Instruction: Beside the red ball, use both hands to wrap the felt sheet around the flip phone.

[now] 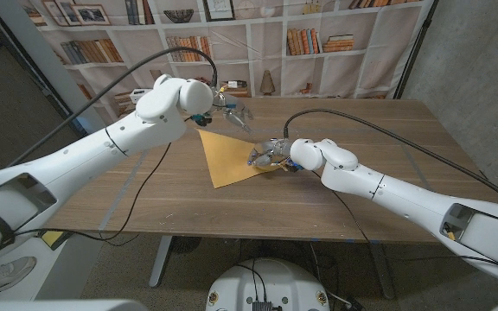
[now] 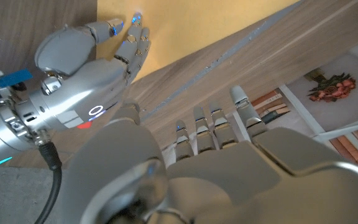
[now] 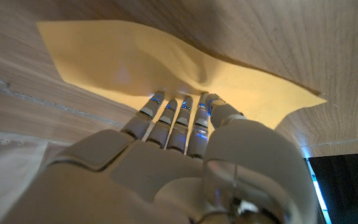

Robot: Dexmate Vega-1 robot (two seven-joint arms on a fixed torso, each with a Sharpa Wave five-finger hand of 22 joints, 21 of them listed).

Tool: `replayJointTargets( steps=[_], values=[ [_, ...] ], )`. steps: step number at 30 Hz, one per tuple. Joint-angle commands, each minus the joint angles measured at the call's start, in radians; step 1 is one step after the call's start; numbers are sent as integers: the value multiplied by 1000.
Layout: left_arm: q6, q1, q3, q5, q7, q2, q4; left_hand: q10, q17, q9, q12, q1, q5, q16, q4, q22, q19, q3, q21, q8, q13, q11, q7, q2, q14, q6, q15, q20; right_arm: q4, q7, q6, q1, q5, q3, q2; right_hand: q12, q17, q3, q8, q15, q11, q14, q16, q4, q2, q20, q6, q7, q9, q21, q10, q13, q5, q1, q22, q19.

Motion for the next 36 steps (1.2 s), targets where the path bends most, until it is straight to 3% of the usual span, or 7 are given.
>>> replayJointTargets(
  steps=[1,6,10,21,24,29,36],
  values=[
    [-22,243,-206,-122,473,21,-39,-57,-13,-8,-5,-44,-7,7,22,3,-30,-3,-34,-1,-24,14,-7,21,-55,-47,15,16,-28,-13,-8,-6,-13,8,-13,0,0,10,2,-43,11,-4,-4,-2,-2,0,8,-4,-1,7,12,2,4,-3,5,7],
    [-91,315,-286,-253,620,4,-3,-186,-48,-23,-6,-129,-12,1,44,4,-109,-23,-114,-2,-85,11,-42,35,-173,-141,44,17,-49,-21,-15,-14,-19,15,-22,0,0,12,2,-42,11,-4,-5,-3,-2,-1,9,-3,-1,6,13,2,4,-4,5,7],
    [-115,346,-318,-320,695,-3,15,-267,-64,-27,-9,-159,-12,0,45,6,-156,-24,-158,-5,-120,9,-44,49,-249,-200,63,18,-70,-29,-24,-22,-23,25,-28,-1,0,14,1,-37,12,-5,-7,-3,-3,1,9,-3,-1,5,11,2,4,-5,5,6],
    [-247,416,-413,-588,793,-24,115,-280,-71,-29,3,-183,-13,10,48,7,-171,-28,-179,1,-142,8,-46,55,-265,-221,71,19,-126,-111,-3,-85,60,112,-49,-3,0,21,-1,-23,21,0,-8,-6,-6,5,10,0,-1,4,9,2,4,-9,5,7],
    [-252,416,-409,-625,789,-12,128,-274,-72,-29,7,-188,-13,12,49,7,-170,-29,-182,4,-145,7,-43,56,-263,-216,72,19,-111,-165,68,-128,183,182,-45,-6,0,27,-1,-7,22,11,-5,-10,-7,27,11,2,-1,5,7,2,4,-10,5,12],
    [-251,409,-393,-662,776,11,139,-275,-74,-30,8,-193,-13,13,49,8,-173,-29,-186,6,-150,12,-40,58,-267,-212,73,19,-15,-251,288,-203,446,305,-6,-10,8,40,-4,8,17,54,14,-17,8,49,8,3,-2,6,2,1,4,2,6,19],
    [-283,423,-399,-713,778,43,153,-282,-76,-30,7,-197,-13,11,48,8,-184,-28,-196,6,-158,16,-37,60,-276,-216,73,19,94,-295,510,-252,664,393,63,-17,15,38,-10,3,2,48,15,-23,8,58,-6,-7,-2,3,-10,1,-1,8,7,14]
  ],
)
